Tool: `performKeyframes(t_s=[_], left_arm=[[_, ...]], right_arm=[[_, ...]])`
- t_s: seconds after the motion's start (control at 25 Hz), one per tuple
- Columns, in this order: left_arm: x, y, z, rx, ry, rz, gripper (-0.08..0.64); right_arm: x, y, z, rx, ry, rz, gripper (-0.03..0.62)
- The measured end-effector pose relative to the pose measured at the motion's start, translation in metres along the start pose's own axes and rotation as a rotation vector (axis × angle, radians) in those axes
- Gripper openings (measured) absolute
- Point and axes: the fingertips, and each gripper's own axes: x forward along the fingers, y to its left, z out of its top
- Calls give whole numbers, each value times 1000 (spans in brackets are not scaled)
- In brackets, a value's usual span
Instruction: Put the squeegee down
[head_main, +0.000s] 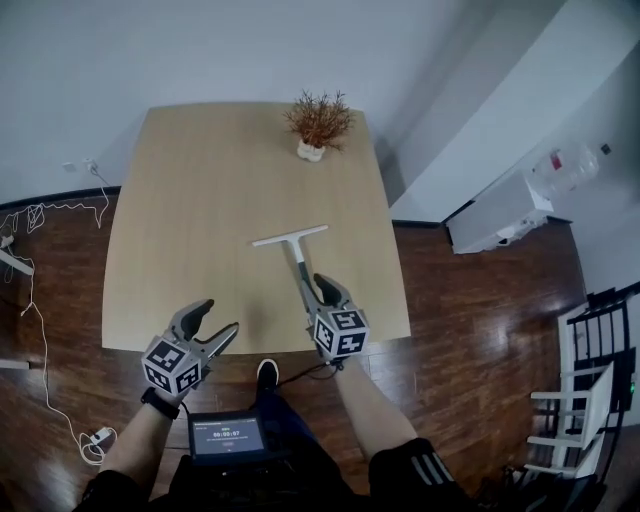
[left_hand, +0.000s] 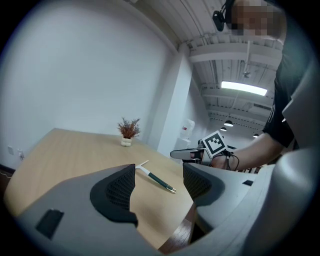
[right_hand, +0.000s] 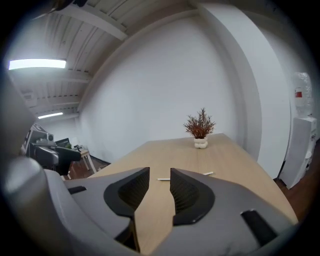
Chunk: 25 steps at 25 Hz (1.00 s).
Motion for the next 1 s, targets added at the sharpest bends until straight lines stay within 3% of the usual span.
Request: performKeyframes(t_s=[0.36, 0.76, 1.0], left_arm=[[-75, -47, -12, 33, -30, -14, 305], [-140, -97, -16, 83, -82, -58, 305], [-172, -119, -33, 73, -80, -95, 305]], right_arm=[[-102, 57, 18, -34, -114, -22, 160], [-190, 121, -4, -33, -145, -23, 132], [-232, 160, -17, -16, -153, -23, 127]])
